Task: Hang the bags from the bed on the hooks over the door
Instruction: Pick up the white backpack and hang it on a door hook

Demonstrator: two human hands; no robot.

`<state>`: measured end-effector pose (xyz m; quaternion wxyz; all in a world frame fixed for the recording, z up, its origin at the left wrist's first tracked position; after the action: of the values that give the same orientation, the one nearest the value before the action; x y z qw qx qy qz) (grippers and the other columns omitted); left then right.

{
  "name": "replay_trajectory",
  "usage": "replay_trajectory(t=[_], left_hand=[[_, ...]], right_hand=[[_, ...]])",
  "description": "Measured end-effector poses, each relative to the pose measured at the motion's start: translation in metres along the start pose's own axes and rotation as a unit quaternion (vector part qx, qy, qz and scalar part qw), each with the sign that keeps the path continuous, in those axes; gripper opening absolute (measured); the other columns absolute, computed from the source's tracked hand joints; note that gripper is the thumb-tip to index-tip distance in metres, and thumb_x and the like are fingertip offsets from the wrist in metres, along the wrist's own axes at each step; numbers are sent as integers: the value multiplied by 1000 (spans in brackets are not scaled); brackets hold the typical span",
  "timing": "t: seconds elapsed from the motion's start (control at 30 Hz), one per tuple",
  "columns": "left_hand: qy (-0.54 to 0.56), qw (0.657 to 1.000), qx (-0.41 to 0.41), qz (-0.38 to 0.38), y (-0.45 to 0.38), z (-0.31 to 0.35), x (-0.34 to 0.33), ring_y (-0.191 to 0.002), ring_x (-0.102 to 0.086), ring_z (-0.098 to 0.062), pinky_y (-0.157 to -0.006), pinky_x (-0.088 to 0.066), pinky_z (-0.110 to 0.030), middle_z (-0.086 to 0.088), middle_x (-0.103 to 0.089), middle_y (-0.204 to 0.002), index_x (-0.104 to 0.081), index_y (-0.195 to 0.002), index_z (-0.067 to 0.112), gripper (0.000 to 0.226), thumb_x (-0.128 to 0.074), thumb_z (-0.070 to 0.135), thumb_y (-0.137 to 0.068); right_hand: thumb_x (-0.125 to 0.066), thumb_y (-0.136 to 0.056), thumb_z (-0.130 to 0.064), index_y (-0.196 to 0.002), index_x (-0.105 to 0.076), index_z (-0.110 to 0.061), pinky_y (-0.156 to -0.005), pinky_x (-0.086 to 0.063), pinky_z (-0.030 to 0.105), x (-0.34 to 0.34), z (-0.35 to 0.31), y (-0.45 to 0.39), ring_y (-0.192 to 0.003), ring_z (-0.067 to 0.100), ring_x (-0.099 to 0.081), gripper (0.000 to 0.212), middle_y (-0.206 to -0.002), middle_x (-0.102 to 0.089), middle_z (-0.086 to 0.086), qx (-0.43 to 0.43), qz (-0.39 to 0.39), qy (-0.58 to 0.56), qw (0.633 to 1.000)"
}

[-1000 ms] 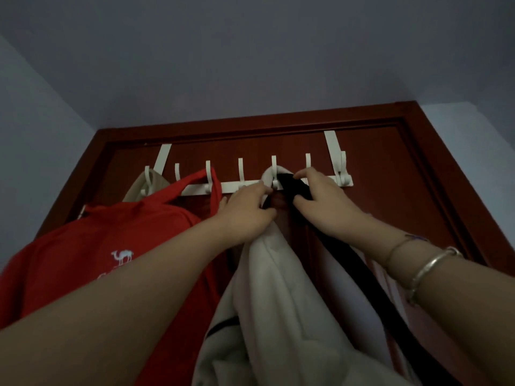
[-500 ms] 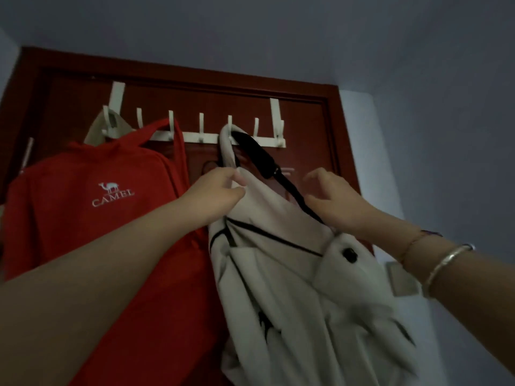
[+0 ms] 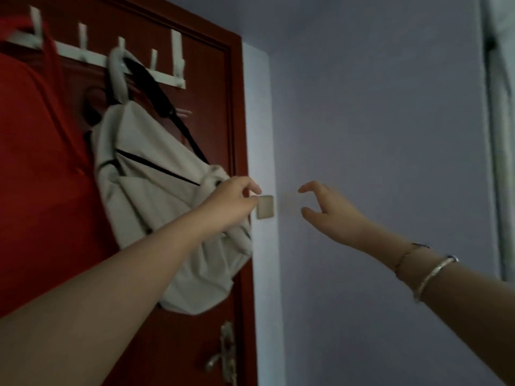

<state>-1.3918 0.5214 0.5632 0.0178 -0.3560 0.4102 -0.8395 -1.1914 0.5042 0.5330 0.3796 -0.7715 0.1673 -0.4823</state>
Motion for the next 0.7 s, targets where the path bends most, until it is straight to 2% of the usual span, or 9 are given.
replay_trajectory(t=[0.07, 0.13, 0.23, 0.27, 0.37, 0.43, 0.5, 0.6, 0.7], left_hand=[[18, 999, -13, -37, 5, 25, -46, -108, -58, -19, -82, -42, -19, -1, -60, -120, -64, -102, 17, 20, -52, 16, -86], [42, 997, -24, -61, 9, 54, -88, -100, -60, -22, -74, -45, -17, 1, -57, -117, -61, -98, 19, 15, -52, 17, -87], [96, 989, -42, -105, 19, 112, -155, -94, -59, -23, -82, -49, -31, -1, -55, -126, -60, -100, 22, 16, -50, 19, -89], [105, 986, -46, -118, 22, 130, -174, -94, -58, -20, -83, -48, -30, 1, -54, -129, -61, -104, 22, 19, -49, 19, -89], [141, 974, -65, -166, 37, 193, -234, -85, -59, -14, -70, -45, -22, 5, -56, -125, -61, -111, 21, 25, -47, 19, -90], [184, 963, -71, -185, 51, 235, -277, -100, -60, -17, -76, -40, -21, 3, -60, -123, -62, -112, 20, 27, -47, 16, -89], [222, 946, -88, -217, 71, 281, -321, -115, -55, -13, -85, -36, -19, 4, -62, -122, -63, -111, 18, 27, -49, 15, -89], [275, 919, -97, -266, 107, 359, -392, -110, -52, -9, -82, -34, -16, 3, -63, -115, -63, -111, 12, 25, -51, 12, -89], [312, 887, -102, -325, 139, 428, -452, -111, -56, -16, -84, -36, -19, 3, -61, -106, -64, -108, 13, 23, -51, 11, -88]], right_hand=[[-48, -92, -24, -133, -40, -17, -87, -31, 27, 26, 33, 34, -107, 18, -43, 43, -131, -49, 6, -30, -8, 30, 999], [-47, -92, -26, -133, -39, -20, -89, -31, 27, 52, 65, 66, -112, 17, -42, 42, -133, -48, 3, -56, -19, 52, 997], [-49, -90, -27, -132, -40, -22, -93, -34, 28, 104, 110, 122, -116, 17, -44, 43, -133, -48, 1, -89, -17, 95, 991], [-50, -90, -27, -132, -41, -22, -96, -35, 30, 120, 121, 137, -118, 17, -43, 43, -133, -49, 1, -99, -21, 103, 990], [-50, -90, -24, -131, -41, -22, -97, -33, 27, 176, 164, 187, -115, 12, -42, 42, -133, -49, 0, -125, -20, 126, 984], [-50, -90, -21, -131, -42, -20, -94, -30, 23, 215, 188, 223, -117, 14, -43, 42, -133, -49, -1, -141, -19, 141, 980], [-51, -89, -19, -130, -44, -19, -95, -30, 23, 256, 214, 262, -122, 19, -44, 42, -134, -49, 1, -182, -14, 154, 971], [-52, -89, -19, -129, -44, -19, -95, -35, 28, 320, 256, 339, -121, 20, -45, 41, -132, -51, 4, -246, -10, 178, 953], [-51, -90, -19, -131, -43, -18, -87, -43, 25, 372, 288, 410, -114, 18, -48, 41, -132, -49, 4, -312, -15, 197, 929]])
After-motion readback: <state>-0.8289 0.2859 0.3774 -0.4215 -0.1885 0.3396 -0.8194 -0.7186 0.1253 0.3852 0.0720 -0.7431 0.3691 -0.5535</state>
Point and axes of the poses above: each hand's wrist, its own y-axis away from the middle knuckle, its own x-axis out of the back of the hand, z = x × y, the point moved 1 cm from there along -y, towards the middle knuckle
